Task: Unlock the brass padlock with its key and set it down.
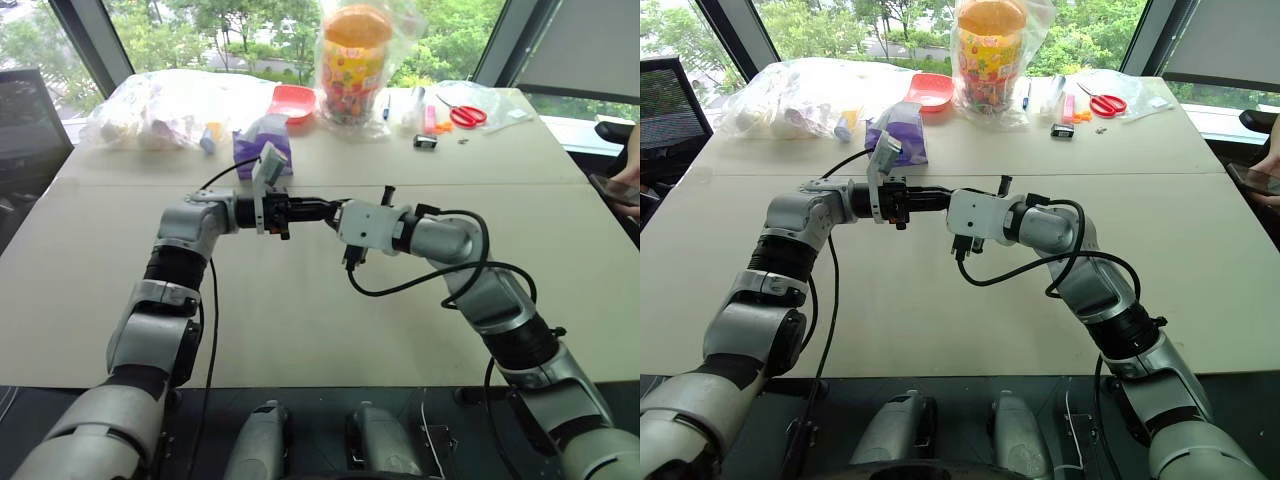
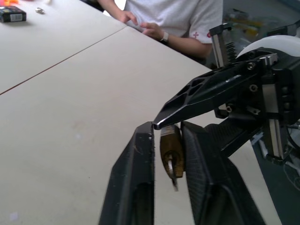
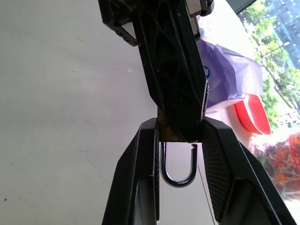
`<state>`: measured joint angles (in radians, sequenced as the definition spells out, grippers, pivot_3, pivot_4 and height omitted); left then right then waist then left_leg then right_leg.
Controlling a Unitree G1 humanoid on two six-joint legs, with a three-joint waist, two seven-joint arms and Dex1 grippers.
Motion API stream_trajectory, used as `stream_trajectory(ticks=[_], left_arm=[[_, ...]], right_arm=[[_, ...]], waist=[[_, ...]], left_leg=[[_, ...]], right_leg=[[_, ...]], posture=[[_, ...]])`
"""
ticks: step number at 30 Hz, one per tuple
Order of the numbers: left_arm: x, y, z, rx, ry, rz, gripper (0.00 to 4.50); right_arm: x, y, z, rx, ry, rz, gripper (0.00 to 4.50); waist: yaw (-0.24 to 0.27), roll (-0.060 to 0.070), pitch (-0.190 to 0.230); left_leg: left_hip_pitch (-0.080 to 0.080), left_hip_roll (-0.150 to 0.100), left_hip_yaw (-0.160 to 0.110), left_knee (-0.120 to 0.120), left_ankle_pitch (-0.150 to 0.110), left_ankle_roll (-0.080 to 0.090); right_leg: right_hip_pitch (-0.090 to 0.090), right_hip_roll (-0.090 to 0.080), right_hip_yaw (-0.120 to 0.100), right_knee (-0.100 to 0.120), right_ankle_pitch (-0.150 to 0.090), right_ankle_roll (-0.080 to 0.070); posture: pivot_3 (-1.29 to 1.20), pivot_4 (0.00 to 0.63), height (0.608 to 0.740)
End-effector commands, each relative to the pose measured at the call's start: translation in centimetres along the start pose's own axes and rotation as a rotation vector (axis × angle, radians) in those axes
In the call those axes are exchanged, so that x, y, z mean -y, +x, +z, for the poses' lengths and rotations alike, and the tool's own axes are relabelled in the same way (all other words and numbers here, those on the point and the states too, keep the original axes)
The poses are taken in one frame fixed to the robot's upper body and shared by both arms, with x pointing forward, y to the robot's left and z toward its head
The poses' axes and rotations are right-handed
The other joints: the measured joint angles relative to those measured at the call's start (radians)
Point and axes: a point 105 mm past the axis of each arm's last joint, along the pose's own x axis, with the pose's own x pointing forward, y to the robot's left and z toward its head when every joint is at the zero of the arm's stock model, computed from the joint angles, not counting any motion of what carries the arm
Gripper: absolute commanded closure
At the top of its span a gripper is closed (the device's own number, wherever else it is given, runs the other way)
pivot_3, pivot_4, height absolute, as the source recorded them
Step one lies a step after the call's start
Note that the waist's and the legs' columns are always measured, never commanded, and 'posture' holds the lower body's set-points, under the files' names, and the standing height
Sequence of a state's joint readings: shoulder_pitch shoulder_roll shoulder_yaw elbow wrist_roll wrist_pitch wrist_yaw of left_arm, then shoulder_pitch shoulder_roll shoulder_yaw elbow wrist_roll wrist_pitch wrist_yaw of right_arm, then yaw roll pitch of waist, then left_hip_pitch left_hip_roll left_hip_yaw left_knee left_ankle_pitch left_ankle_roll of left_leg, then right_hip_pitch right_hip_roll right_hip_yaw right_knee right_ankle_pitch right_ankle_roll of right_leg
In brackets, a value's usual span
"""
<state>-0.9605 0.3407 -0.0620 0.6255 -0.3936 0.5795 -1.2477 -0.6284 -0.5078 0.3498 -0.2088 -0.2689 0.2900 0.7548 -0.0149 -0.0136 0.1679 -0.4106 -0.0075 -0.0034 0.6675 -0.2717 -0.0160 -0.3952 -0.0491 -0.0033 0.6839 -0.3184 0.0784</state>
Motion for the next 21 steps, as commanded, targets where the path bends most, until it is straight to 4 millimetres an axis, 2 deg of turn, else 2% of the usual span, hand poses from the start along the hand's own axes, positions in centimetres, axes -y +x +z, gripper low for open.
stream_trajectory(ticks=[1, 6, 7, 9, 11, 13, 14, 16, 18, 21], left_arm=[[0.5, 0.4, 0.8, -0.018, 0.059, -0.021, 4.36], [0.6, -0.3, 0.5, -0.036, 0.058, -0.024, 4.36], [0.7, -0.6, 0.5, -0.035, 0.054, -0.027, 4.36], [0.8, -0.9, 0.6, -0.028, 0.046, -0.032, 4.36], [1.0, -1.5, 1.0, -0.003, 0.024, -0.045, 4.36], [1.4, -2.3, 1.4, 0.031, -0.028, -0.076, 4.36], [1.6, -2.8, 1.6, 0.052, -0.063, -0.099, 4.36], [1.9, -3.7, 2.4, 0.119, -0.145, -0.133, 4.36], [1.8, -4.6, 3.3, 0.202, -0.221, -0.159, 4.36], [2.1, -5.2, 3.6, 0.246, -0.273, -0.195, 4.36]], right_arm=[[0.6, -0.2, 1.8, 0.063, -0.023, -0.021, 3.8], [0.8, -0.3, 1.6, 0.057, 0.005, -0.038, 3.8], [0.9, -0.3, 1.5, 0.058, 0.014, -0.041, 3.0], [1.0, -0.4, 1.3, 0.051, 0.02, -0.045, 2.38], [1.4, -0.7, 0.7, 0.026, 0.035, -0.073, 1.38], [2.1, -1.4, 0.0, 0.01, 0.15, -0.11, 0.37], [2.4, -1.8, -0.2, 0.019, 0.24, -0.129, 0.03], [3.3, -2.7, 0.1, 0.086, 0.469, -0.169, 0.03], [4.1, -3.8, 1.4, 0.226, 0.752, -0.181, 0.03], [4.8, -5.2, 2.6, 0.366, 0.986, -0.177, 0.03]], waist=[[-0.001, 0.0, 0.0], [0.0, 0.0, 0.0], [0.0, 0.0, 0.0], [-0.001, 0.0, 0.0], [0.0, 0.0, 0.0], [0.001, 0.0, 0.0], [0.002, 0.0, 0.0], [0.001, 0.0, 0.0], [0.0, 0.0, 0.0], [0.001, 0.0, 0.0]], left_leg=[[0.0, 0.0, 0.0, 0.0, 0.0, 0.0], [0.0, 0.0, 0.0, 0.0, 0.0, 0.0], [0.0, 0.0, 0.0, 0.0, 0.0, 0.0], [0.0, 0.0, 0.0, 0.0, 0.0, 0.0], [0.0, 0.0, 0.0, 0.0, 0.0, 0.0], [0.0, 0.0, 0.0, 0.0, 0.0, 0.0], [0.0, 0.0, 0.0, 0.0, 0.0, 0.0], [0.0, 0.0, 0.0, 0.0, 0.0, 0.0], [0.0, 0.0, -0.001, 0.0, 0.0, 0.0], [0.0, 0.001, -0.001, 0.0, 0.0, 0.0]], right_leg=[[0.0, 0.0, 0.0, 0.0, 0.0, 0.0], [0.0, 0.0, 0.0, 0.0, 0.0, 0.0], [0.0, 0.0, 0.0, 0.0, 0.0, 0.0], [0.0, 0.0, 0.0, 0.0, 0.0, 0.0], [0.0, 0.0, 0.0, 0.0, 0.0, 0.0], [0.0, 0.0, 0.0, 0.0, 0.0, 0.0], [0.0, 0.0, 0.0, 0.0, 0.0, 0.0], [0.0, 0.0, 0.0, 0.0, 0.0, 0.0], [0.0, 0.0, 0.0, 0.0, 0.0, 0.0], [0.0, 0.0, 0.0, 0.001, 0.0, 0.0]], posture=[[0.0, 0.15, 0.74], [0.0, 0.15, 0.74], [0.0, 0.15, 0.74], [0.0, 0.15, 0.74], [0.0, 0.15, 0.74], [0.0, 0.15, 0.74], [0.0, 0.15, 0.74], [0.0, 0.15, 0.74], [0.0, 0.15, 0.74], [0.0, 0.15, 0.74]])
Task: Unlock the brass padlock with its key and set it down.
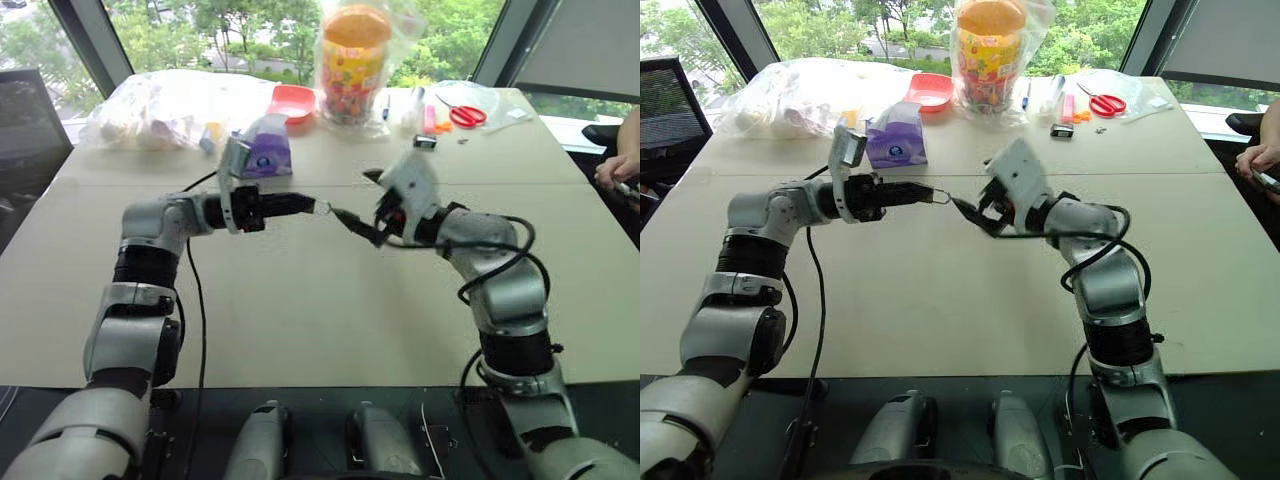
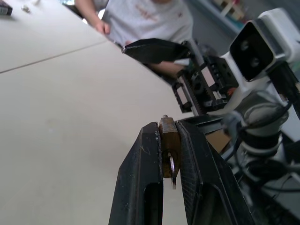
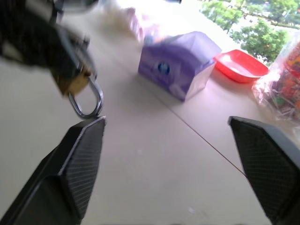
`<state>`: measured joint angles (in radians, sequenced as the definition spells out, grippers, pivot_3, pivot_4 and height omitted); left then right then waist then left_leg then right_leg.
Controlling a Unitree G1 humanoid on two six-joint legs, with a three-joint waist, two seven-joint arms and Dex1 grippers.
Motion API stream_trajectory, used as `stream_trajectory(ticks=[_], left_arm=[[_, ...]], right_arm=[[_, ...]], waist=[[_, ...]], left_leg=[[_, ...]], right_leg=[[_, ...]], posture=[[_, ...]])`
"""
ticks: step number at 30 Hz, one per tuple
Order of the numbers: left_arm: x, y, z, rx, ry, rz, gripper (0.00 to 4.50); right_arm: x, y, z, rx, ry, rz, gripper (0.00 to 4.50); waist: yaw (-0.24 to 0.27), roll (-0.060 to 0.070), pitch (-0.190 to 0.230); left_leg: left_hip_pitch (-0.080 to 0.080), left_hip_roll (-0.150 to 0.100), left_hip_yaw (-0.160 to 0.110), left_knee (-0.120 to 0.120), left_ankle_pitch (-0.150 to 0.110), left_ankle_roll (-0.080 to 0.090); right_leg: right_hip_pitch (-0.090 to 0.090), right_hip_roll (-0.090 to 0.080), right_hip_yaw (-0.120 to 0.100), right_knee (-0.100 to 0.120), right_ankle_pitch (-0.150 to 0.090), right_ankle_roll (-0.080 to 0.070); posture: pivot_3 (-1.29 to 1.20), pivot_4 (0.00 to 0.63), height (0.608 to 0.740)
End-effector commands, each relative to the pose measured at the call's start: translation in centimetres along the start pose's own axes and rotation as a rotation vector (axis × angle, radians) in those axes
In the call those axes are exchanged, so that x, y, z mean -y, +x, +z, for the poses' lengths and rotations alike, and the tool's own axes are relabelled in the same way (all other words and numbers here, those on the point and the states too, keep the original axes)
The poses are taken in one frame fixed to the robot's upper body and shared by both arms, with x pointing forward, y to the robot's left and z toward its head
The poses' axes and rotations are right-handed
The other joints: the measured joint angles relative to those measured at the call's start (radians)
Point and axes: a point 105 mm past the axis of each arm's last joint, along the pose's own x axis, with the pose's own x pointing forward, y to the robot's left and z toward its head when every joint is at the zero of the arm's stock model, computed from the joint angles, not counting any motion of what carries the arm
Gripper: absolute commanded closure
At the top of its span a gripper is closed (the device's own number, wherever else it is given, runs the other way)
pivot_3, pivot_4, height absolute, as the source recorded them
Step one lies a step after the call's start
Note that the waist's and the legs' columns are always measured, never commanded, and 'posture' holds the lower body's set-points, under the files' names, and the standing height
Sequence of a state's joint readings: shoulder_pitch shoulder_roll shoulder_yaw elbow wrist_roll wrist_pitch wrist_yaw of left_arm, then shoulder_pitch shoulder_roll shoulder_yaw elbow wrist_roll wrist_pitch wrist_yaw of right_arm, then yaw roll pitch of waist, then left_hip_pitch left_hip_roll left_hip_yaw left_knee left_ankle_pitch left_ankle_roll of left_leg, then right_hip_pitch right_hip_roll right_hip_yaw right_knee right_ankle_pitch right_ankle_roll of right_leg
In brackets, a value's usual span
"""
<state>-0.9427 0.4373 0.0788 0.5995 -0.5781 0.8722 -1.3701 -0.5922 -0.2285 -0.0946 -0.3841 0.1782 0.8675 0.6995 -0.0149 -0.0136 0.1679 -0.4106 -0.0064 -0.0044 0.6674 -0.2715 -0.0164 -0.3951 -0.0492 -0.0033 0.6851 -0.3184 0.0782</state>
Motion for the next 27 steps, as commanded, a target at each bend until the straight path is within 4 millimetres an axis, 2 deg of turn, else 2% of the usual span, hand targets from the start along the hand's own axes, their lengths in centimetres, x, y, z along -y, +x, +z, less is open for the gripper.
stream_trajectory(ticks=[1, 5, 12, 27], left_arm=[[1.4, -0.4, 1.1, 0.051, -0.025, -0.082, 4.36], [1.9, 0.0, 0.1, -0.003, -0.027, -0.101, 4.36], [2.0, 0.2, 0.3, -0.018, -0.015, -0.106, 4.36], [3.3, -0.2, -0.7, -0.091, 0.044, -0.143, 4.36]], right_arm=[[-0.6, -1.4, 3.3, 0.146, 0.196, 0.029, 0.03], [-1.4, -1.4, 4.0, 0.156, 0.239, 0.04, 0.03], [-2.4, -0.8, 2.4, 0.062, 0.162, 0.046, 0.03], [-1.5, -0.7, 0.0, -0.069, 0.071, 0.043, 0.03]], waist=[[0.001, 0.0, 0.0], [0.001, 0.0, 0.0], [-0.001, 0.0, 0.0], [-0.002, 0.0, 0.0]], left_leg=[[0.0, 0.0, 0.0, 0.0, 0.0, 0.0], [0.0, -0.001, 0.0, 0.0, 0.0, 0.0], [0.0, -0.001, 0.0, -0.001, 0.0, 0.0], [0.0, -0.001, 0.001, -0.001, 0.0, 0.0]], right_leg=[[0.0, 0.0, 0.0, 0.0, 0.0, 0.0], [0.0, -0.001, 0.0, 0.0, 0.0, 0.0], [-0.001, -0.001, 0.0, 0.0, 0.0, 0.0], [-0.001, -0.001, 0.0, -0.001, 0.0, 0.0]], posture=[[0.0, 0.15, 0.74], [0.0, 0.15, 0.74], [0.0, 0.15, 0.74], [0.0, 0.15, 0.74]])
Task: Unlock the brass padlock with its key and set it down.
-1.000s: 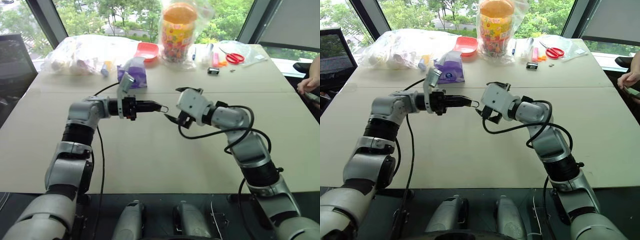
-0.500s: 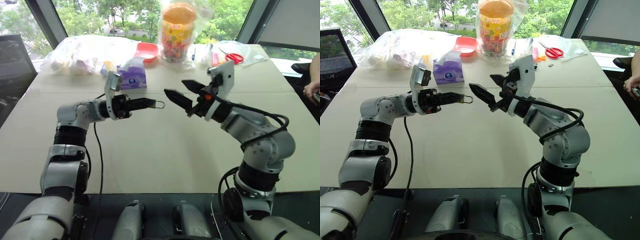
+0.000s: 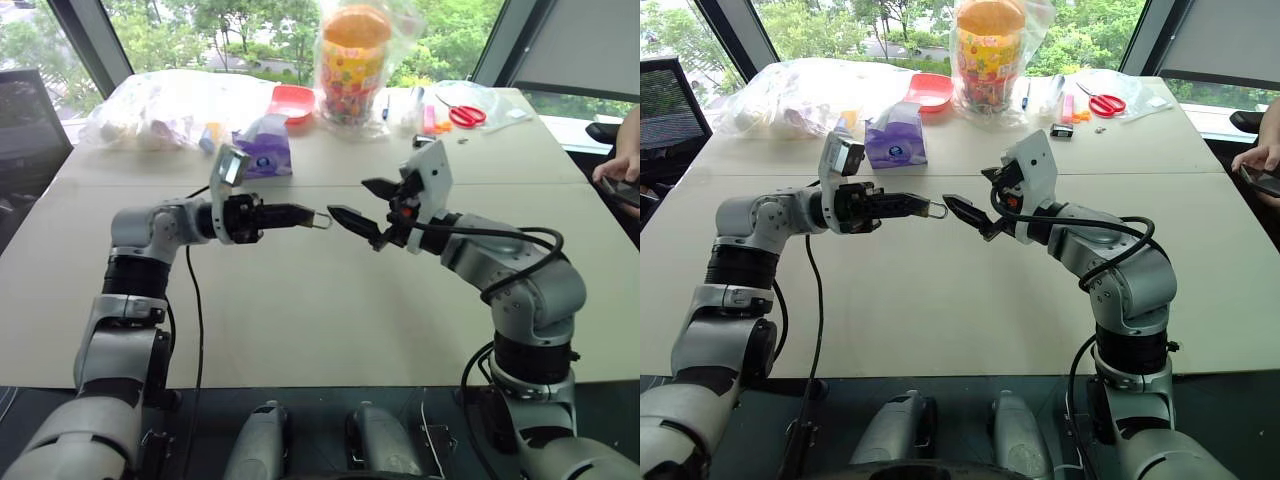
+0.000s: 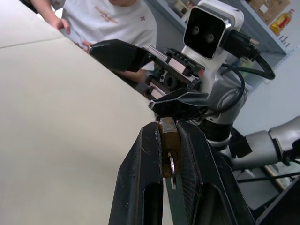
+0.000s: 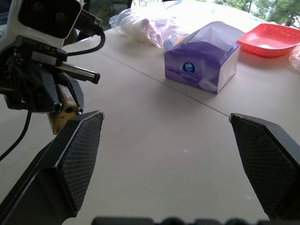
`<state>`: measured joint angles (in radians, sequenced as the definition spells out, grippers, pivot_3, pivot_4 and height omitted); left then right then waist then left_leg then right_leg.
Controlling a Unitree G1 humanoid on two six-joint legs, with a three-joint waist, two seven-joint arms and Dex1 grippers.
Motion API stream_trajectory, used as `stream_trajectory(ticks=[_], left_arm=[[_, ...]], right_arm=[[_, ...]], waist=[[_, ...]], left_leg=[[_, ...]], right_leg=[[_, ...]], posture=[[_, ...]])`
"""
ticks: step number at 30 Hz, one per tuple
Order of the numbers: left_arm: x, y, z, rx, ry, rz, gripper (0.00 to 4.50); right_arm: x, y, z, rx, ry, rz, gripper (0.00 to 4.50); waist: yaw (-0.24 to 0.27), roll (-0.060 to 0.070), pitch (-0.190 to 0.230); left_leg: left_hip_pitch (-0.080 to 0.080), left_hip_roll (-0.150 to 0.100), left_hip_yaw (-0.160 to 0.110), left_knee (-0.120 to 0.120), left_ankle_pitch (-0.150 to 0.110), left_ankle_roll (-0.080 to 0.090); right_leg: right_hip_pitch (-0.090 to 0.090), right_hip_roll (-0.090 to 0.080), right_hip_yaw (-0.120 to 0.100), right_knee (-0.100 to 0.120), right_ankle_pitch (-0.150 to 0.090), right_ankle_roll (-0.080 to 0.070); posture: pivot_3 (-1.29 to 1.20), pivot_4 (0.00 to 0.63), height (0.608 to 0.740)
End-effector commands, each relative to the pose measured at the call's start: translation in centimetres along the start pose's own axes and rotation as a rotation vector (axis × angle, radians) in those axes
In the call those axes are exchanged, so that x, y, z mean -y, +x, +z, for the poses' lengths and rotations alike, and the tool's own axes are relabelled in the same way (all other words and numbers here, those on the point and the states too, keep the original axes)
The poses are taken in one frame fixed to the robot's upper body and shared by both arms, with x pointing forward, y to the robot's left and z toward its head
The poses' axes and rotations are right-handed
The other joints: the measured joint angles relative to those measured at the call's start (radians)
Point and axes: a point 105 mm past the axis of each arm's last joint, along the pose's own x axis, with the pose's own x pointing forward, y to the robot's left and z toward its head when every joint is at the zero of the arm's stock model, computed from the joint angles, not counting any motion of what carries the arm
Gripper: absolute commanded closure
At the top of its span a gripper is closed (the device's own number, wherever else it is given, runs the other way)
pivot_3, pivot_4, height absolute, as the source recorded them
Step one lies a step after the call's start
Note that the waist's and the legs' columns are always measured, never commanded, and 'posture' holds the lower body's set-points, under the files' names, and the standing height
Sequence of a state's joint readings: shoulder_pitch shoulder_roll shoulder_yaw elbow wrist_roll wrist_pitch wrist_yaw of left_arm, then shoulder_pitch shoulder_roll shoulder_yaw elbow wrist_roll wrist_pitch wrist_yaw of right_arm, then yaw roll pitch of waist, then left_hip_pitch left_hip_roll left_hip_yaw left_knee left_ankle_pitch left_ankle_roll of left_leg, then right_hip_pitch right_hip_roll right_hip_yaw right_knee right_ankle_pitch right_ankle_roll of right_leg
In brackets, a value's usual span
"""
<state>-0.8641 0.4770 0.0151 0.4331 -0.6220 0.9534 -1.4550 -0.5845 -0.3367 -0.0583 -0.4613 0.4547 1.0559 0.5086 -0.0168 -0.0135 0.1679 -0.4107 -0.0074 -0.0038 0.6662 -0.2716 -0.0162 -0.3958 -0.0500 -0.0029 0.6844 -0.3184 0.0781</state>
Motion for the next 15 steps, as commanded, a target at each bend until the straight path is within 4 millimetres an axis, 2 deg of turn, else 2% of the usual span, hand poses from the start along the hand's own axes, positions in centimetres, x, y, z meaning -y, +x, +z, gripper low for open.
stream_trajectory(ticks=[1, 10, 15], left_arm=[[1.0, -0.1, 1.0, -0.004, 0.069, -0.021, 4.36], [0.7, -0.4, 0.8, -0.023, 0.08, 0.002, 4.36], [0.4, -0.5, 0.2, -0.045, 0.073, 0.013, 4.36]], right_arm=[[-0.4, -0.1, 0.5, 0.021, -0.037, 0.027, 0.03], [-0.3, -0.2, 0.7, 0.023, -0.072, 0.029, 0.03], [2.5, -0.8, 1.9, 0.062, -0.104, -0.095, 0.03]], waist=[[0.0, 0.0, 0.0], [0.001, 0.0, 0.0], [0.001, 0.0, 0.0]], left_leg=[[0.0, 0.0, 0.0, 0.0, 0.0, 0.0], [0.0, 0.0, 0.0, 0.0, 0.0, 0.0], [0.0, 0.0, 0.0, 0.0, 0.0, 0.0]], right_leg=[[0.0, 0.0, 0.0, 0.0, 0.0, 0.0], [0.0, 0.0, 0.0, 0.0, 0.0, 0.0], [0.0, 0.0, 0.0, -0.001, 0.0, 0.0]], posture=[[0.0, 0.15, 0.74], [0.0, 0.15, 0.74], [0.0, 0.15, 0.74]])
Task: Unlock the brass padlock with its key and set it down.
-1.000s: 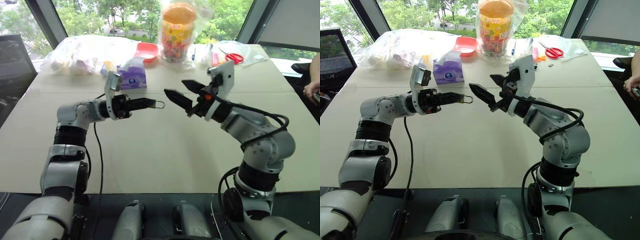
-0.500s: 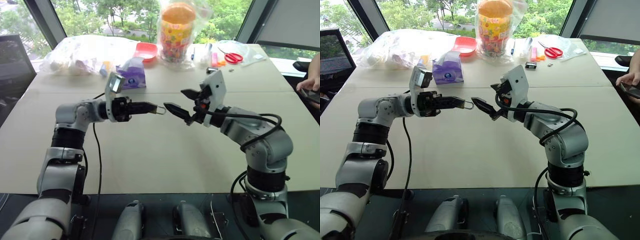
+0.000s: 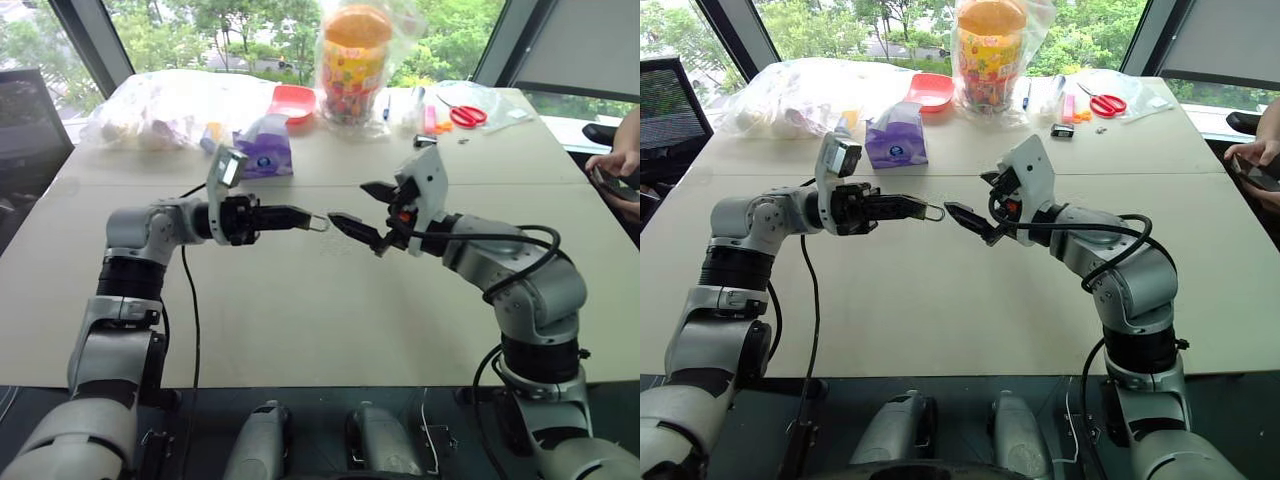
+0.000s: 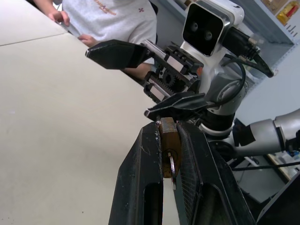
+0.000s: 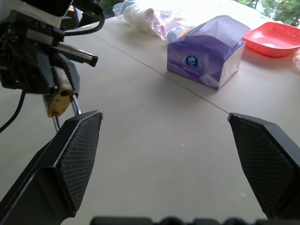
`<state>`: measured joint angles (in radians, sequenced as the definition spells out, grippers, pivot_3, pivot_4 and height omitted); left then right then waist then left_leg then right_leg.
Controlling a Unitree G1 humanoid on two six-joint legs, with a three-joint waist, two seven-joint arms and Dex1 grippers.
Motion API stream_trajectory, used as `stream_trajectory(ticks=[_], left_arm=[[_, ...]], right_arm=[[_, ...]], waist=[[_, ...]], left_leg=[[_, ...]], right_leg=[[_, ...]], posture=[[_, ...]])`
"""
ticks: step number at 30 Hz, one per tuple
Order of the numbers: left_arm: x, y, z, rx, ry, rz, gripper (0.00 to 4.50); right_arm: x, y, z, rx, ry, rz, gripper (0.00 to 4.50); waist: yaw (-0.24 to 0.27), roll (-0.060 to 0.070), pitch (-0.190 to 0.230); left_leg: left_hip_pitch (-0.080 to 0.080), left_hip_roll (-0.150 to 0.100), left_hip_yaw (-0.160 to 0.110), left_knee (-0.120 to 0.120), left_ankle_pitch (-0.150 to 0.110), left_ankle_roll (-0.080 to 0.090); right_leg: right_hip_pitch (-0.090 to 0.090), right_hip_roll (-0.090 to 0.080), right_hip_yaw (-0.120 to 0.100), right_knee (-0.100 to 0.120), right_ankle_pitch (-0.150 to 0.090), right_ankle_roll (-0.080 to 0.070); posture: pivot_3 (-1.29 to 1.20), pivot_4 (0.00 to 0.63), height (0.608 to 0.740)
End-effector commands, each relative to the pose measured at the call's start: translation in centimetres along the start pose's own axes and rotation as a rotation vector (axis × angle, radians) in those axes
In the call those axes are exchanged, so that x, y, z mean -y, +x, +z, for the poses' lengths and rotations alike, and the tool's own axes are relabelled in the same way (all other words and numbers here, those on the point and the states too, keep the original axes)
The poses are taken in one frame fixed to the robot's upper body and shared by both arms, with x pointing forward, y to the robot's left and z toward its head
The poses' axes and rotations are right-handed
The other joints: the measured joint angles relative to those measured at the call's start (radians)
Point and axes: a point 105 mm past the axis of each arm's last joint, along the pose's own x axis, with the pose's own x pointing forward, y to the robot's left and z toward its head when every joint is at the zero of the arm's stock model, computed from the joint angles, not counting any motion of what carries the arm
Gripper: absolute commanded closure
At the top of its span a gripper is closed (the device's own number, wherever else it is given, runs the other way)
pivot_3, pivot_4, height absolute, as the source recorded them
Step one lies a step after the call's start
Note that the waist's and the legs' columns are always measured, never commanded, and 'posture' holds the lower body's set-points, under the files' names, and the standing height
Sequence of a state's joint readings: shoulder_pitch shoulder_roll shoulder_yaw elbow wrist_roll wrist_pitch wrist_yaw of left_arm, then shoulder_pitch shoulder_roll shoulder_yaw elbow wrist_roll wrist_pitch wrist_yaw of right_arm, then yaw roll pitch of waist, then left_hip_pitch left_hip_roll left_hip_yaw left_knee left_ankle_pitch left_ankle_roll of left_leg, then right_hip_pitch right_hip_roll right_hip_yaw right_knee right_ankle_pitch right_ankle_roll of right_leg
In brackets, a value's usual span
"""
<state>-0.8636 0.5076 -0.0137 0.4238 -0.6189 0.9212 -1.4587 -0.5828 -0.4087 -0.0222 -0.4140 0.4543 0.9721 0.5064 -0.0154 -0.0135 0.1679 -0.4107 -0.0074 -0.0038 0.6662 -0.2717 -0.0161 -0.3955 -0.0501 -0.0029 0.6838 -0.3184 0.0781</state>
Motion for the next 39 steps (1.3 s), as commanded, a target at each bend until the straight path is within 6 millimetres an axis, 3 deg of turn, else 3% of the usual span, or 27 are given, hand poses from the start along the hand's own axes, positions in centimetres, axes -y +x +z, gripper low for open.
stream_trajectory(ticks=[1, 3, 8, 14, 39], left_arm=[[0.3, -0.2, 0.2, -0.011, 0.036, -0.006, 4.36], [0.2, -0.2, 0.1, -0.012, 0.036, -0.005, 4.36], [0.0, 0.0, 0.3, -0.002, 0.037, -0.001, 4.36], [0.0, 0.1, 0.4, 0.013, 0.032, -0.001, 4.36], [1.3, 0.5, -0.3, -0.02, 0.041, -0.05, 4.36]], right_arm=[[1.7, -0.8, 2.3, 0.084, -0.048, -0.08, 0.03], [1.8, -0.8, 2.4, 0.092, -0.05, -0.082, 0.03], [-0.9, -0.8, 2.2, 0.111, 0.013, 0.053, 0.03], [-2.0, -0.9, 1.5, 0.083, 0.019, 0.098, 0.03], [-2.8, -0.1, -0.8, -0.026, -0.044, 0.179, 0.03]], waist=[[0.0, 0.0, 0.0], [0.0, 0.0, 0.0], [-0.001, 0.0, 0.0], [0.001, 0.0, 0.0], [0.001, 0.0, 0.0]], left_leg=[[0.0, 0.0, 0.0, 0.0, 0.0, 0.0], [0.0, 0.0, 0.0, 0.0, 0.0, 0.0], [0.0, 0.0, 0.0, -0.001, 0.0, 0.0], [0.0, 0.0, 0.0, -0.001, 0.0, 0.0], [0.0, 0.0, 0.0, -0.001, 0.0, 0.0]], right_leg=[[0.0, 0.0, 0.0, 0.0, 0.0, 0.0], [0.0, 0.0, 0.0, 0.0, 0.0, 0.0], [0.0, 0.0, 0.0, 0.0, 0.0, 0.0], [0.0, 0.0, 0.0, -0.001, 0.0, 0.0], [0.0, 0.0, 0.0, -0.001, 0.0, 0.0]], posture=[[0.0, 0.15, 0.74], [0.0, 0.15, 0.74], [0.0, 0.15, 0.74], [0.0, 0.15, 0.74], [0.0, 0.15, 0.74]])
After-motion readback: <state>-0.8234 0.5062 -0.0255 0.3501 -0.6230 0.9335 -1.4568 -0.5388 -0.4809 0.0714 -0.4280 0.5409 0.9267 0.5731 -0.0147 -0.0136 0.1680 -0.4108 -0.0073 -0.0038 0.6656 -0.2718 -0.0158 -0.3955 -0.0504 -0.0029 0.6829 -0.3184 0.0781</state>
